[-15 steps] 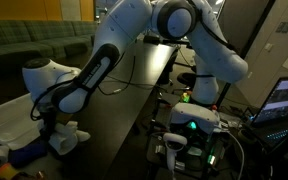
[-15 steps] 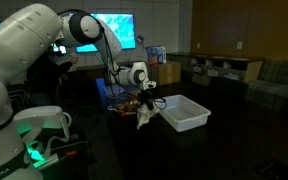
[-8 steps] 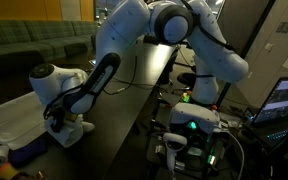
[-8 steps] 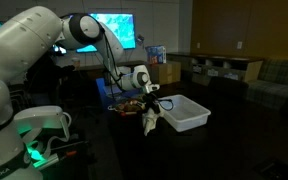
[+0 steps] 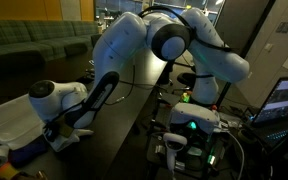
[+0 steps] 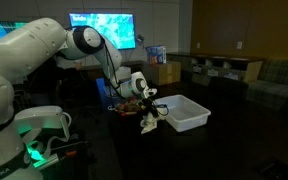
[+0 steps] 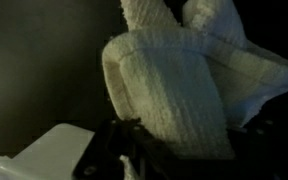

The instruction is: Use the towel to sweep all the contents on the table to the left

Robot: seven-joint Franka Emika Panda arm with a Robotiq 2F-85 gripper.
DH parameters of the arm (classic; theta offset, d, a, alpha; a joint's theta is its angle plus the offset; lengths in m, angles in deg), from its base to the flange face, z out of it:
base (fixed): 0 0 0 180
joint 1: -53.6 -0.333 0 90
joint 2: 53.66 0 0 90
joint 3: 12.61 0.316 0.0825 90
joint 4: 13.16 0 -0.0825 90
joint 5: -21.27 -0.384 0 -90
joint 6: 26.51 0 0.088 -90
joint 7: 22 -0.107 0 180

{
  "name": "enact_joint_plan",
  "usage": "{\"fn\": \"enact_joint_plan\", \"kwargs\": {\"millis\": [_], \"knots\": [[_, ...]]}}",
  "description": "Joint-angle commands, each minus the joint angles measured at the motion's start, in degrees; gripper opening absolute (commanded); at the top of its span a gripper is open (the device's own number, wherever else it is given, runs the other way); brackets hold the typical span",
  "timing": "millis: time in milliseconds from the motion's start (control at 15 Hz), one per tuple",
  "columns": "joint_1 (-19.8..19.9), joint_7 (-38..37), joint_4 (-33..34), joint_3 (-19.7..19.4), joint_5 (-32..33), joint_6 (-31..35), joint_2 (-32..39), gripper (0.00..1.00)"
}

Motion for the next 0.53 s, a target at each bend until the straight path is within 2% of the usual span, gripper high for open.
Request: {"fn": "enact_joint_plan", "kwargs": {"millis": [0, 467], "knots": [[-1.3, -3.0, 4.8, -0.5, -0.5, 0.2, 3.3, 0.03], [-1.9, -2.7, 7.9, 4.6, -3.6, 0.4, 3.2, 0.03]]}}
